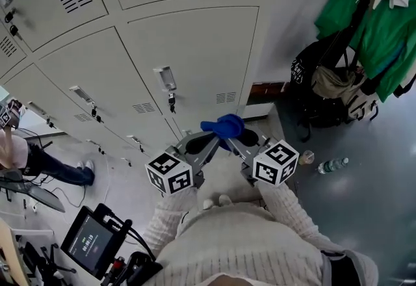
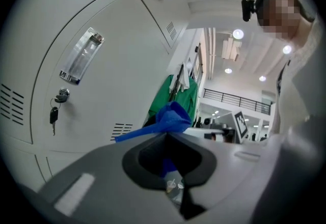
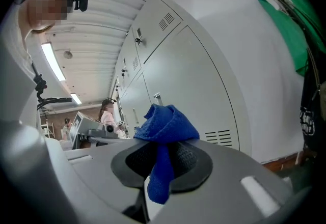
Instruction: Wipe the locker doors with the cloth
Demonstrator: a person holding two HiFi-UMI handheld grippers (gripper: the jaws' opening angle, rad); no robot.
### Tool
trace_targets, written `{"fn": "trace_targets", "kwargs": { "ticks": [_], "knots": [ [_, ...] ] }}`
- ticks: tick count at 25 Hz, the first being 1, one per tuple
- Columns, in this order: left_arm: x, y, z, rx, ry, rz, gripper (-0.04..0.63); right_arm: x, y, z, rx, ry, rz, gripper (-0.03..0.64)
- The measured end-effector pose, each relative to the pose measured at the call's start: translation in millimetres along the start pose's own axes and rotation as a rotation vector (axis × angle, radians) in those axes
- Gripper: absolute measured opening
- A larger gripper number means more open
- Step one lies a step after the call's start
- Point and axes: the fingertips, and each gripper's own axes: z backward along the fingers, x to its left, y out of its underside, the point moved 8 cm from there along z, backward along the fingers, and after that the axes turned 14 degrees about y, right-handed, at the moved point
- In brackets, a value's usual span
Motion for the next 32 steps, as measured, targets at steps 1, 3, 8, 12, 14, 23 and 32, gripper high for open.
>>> {"fn": "trace_targets", "kwargs": {
  "ticks": [1,3,8,12,14,23,32],
  "knots": [
    [-4,3,2,0.0,0.0,0.001,0.006,2,3,3,0.001,-0.007,-0.01,0.043],
    [-7,10,4,-0.005,0.007,0.017,0.006,4,9,7,0.006,-0.004,-0.01,0.043],
    [-9,26,9,-0.008,0.014,0.061,0.006,10,23,13,0.029,0.022,0.034,0.043],
    [-14,25,10,-0.035,0.008,0.065,0.006,14,21,17,-0.002,0.045,0.07,0.044],
    [-16,23,9,-0.043,0.005,0.06,0.006,15,19,19,-0.015,0.052,0.062,0.044],
    [-26,30,1,-0.054,-0.013,0.085,0.006,9,22,31,-0.002,0.046,0.042,0.044],
    [-26,31,6,-0.07,-0.027,0.119,0.006,12,24,28,0.003,0.029,0.029,0.044]
  ]
}}
